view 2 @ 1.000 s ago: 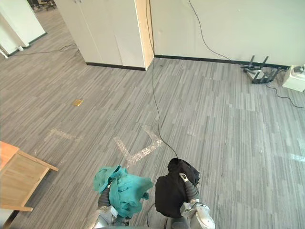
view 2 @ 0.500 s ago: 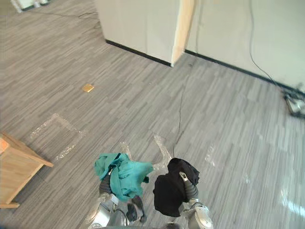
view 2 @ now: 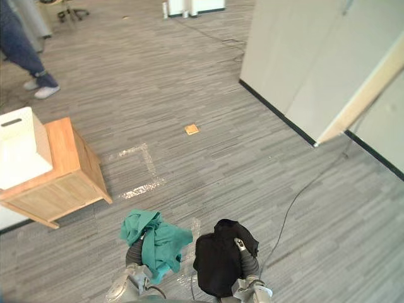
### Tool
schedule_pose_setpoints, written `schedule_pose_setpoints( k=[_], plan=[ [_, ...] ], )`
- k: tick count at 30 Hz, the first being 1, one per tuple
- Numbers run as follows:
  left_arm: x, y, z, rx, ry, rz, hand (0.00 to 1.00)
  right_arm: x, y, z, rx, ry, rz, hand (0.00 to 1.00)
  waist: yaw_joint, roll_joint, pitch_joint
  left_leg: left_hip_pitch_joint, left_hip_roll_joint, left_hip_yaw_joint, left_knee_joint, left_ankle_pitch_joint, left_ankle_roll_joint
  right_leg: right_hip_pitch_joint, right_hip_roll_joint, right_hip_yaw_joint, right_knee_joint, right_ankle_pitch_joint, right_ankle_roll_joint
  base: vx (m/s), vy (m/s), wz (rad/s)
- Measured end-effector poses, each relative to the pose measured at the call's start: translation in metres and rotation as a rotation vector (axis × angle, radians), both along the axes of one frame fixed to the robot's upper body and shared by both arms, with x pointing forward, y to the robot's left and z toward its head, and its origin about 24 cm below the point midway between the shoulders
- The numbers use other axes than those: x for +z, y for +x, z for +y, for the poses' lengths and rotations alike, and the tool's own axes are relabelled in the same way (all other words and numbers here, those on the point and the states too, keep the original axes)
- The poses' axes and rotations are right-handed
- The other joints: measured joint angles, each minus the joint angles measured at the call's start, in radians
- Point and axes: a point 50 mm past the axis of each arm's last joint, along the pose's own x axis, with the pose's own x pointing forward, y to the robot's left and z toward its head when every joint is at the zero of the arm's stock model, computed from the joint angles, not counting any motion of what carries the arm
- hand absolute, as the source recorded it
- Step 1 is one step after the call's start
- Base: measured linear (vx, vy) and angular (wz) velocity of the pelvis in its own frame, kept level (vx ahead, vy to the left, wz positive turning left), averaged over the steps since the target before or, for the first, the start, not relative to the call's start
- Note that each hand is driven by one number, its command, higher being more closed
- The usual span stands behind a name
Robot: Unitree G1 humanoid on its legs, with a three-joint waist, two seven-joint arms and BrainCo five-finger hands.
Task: Tidy the bed and pick cloth on bed and put in laundry
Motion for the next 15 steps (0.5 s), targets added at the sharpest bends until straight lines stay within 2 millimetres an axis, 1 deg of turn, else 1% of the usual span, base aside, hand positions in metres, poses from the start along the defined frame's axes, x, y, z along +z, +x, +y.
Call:
schedule_pose_setpoints(
  k=[1, 2, 3, 4, 5, 6, 7, 8, 9, 10, 11, 12, 13, 14, 15],
  plan=[
    [-0.003, -0.002, -0.004, -0.009, -0.006, 0.013, 1.00, 0.003, 0.004, -0.004, -0.010, -0.006, -0.019, 1.00, -0.007, 0.032, 0.000, -0.002, 0.033, -0.006, 0.018, -0.016, -0.009, -0.018, 0.033, -0.006, 0.080, -0.024, -0.039, 0.32, -0.333, 0.66],
    [-0.002, -0.002, -0.006, -0.011, -0.014, 0.011, 1.00, 0.005, 0.006, -0.007, -0.016, -0.012, -0.031, 1.00, -0.008, 0.036, 0.002, -0.003, 0.042, 0.001, 0.033, -0.008, -0.015, -0.036, 0.036, -0.015, 0.129, -0.055, -0.078, 0.38, -0.402, 0.64],
    [-0.003, -0.003, -0.007, -0.002, -0.022, 0.014, 1.00, 0.009, 0.011, -0.011, -0.017, -0.016, -0.048, 1.00, 0.002, 0.041, 0.006, -0.019, 0.055, 0.015, 0.077, 0.015, -0.031, -0.047, 0.030, -0.037, 0.197, -0.113, -0.097, 0.36, -0.390, 0.45],
    [-0.004, -0.006, -0.007, 0.008, -0.025, 0.024, 1.00, 0.010, 0.014, -0.012, -0.016, -0.016, -0.058, 1.00, 0.003, 0.042, 0.004, -0.037, 0.062, 0.024, 0.140, 0.048, -0.047, -0.037, 0.025, -0.061, 0.233, -0.155, -0.112, 0.34, -0.379, 0.47],
    [-0.005, -0.007, -0.006, 0.012, -0.025, 0.028, 1.00, 0.011, 0.016, -0.012, -0.016, -0.014, -0.065, 1.00, 0.004, 0.044, 0.002, -0.057, 0.068, 0.036, 0.189, 0.069, -0.067, -0.025, 0.025, -0.075, 0.240, -0.175, -0.119, 0.35, -0.408, 0.62],
    [-0.005, -0.008, -0.004, 0.023, -0.024, 0.029, 1.00, 0.013, 0.019, -0.013, -0.008, -0.017, -0.076, 1.00, 0.003, 0.051, -0.003, -0.138, 0.081, 0.050, 0.360, 0.141, -0.110, 0.008, 0.027, -0.109, 0.230, -0.203, -0.132, 0.27, -0.322, 0.57],
    [-0.004, -0.007, -0.003, 0.037, -0.028, 0.026, 1.00, 0.014, 0.021, -0.015, -0.001, -0.022, -0.081, 1.00, 0.004, 0.061, -0.001, -0.216, 0.101, 0.068, 0.506, 0.230, -0.127, 0.046, 0.041, -0.127, 0.204, -0.219, -0.149, 0.27, -0.317, 0.55],
    [-0.004, -0.007, -0.002, 0.051, -0.032, 0.025, 1.00, 0.014, 0.020, -0.016, 0.007, -0.025, -0.081, 1.00, 0.010, 0.074, 0.001, -0.269, 0.128, 0.081, 0.611, 0.307, -0.130, 0.082, 0.057, -0.144, 0.175, -0.224, -0.157, 0.29, -0.269, 0.38],
    [-0.005, -0.009, 0.000, 0.073, -0.037, 0.032, 1.00, 0.013, 0.020, -0.016, 0.020, -0.029, -0.076, 1.00, 0.019, 0.091, 0.008, -0.358, 0.182, 0.113, 0.810, 0.331, -0.117, 0.150, 0.089, -0.163, 0.135, -0.233, -0.171, 0.30, -0.245, 0.34],
    [-0.006, -0.009, 0.001, 0.081, -0.039, 0.034, 1.00, 0.013, 0.019, -0.019, 0.023, -0.038, -0.071, 1.00, 0.020, 0.100, 0.013, -0.417, 0.210, 0.156, 0.955, 0.302, -0.074, 0.214, 0.099, -0.183, 0.108, -0.245, -0.186, 0.39, -0.269, 0.42],
    [-0.007, -0.013, 0.002, 0.084, -0.037, 0.046, 1.00, 0.013, 0.017, -0.022, 0.019, -0.045, -0.064, 1.00, 0.018, 0.100, 0.016, -0.458, 0.220, 0.209, 1.010, 0.273, -0.042, 0.274, 0.098, -0.197, 0.077, -0.258, -0.195, 0.25, -0.167, 0.32],
    [-0.008, -0.014, 0.003, 0.083, -0.037, 0.047, 1.00, 0.012, 0.017, -0.023, 0.017, -0.047, -0.061, 1.00, 0.019, 0.099, 0.017, -0.467, 0.224, 0.234, 1.008, 0.262, -0.040, 0.294, 0.098, -0.200, 0.066, -0.262, -0.198, 0.29, -0.200, 0.27],
    [-0.008, -0.016, 0.002, 0.072, -0.046, 0.044, 1.00, 0.012, 0.016, -0.026, 0.009, -0.052, -0.061, 1.00, 0.020, 0.098, 0.017, -0.490, 0.225, 0.301, 0.956, 0.229, -0.037, 0.338, 0.095, -0.207, 0.035, -0.269, -0.204, 0.26, -0.158, 0.14],
    [-0.008, -0.015, 0.000, 0.068, -0.053, 0.039, 1.00, 0.013, 0.017, -0.029, -0.003, -0.054, -0.064, 1.00, 0.020, 0.098, 0.016, -0.506, 0.210, 0.363, 0.859, 0.204, -0.042, 0.363, 0.092, -0.215, 0.009, -0.274, -0.202, 0.27, -0.128, 0.14],
    [-0.007, -0.014, -0.001, 0.069, -0.057, 0.036, 1.00, 0.013, 0.017, -0.030, -0.008, -0.055, -0.065, 1.00, 0.020, 0.096, 0.017, -0.506, 0.197, 0.398, 0.784, 0.193, -0.045, 0.374, 0.087, -0.221, -0.002, -0.278, -0.200, 0.28, -0.077, 0.18]
  ],
)
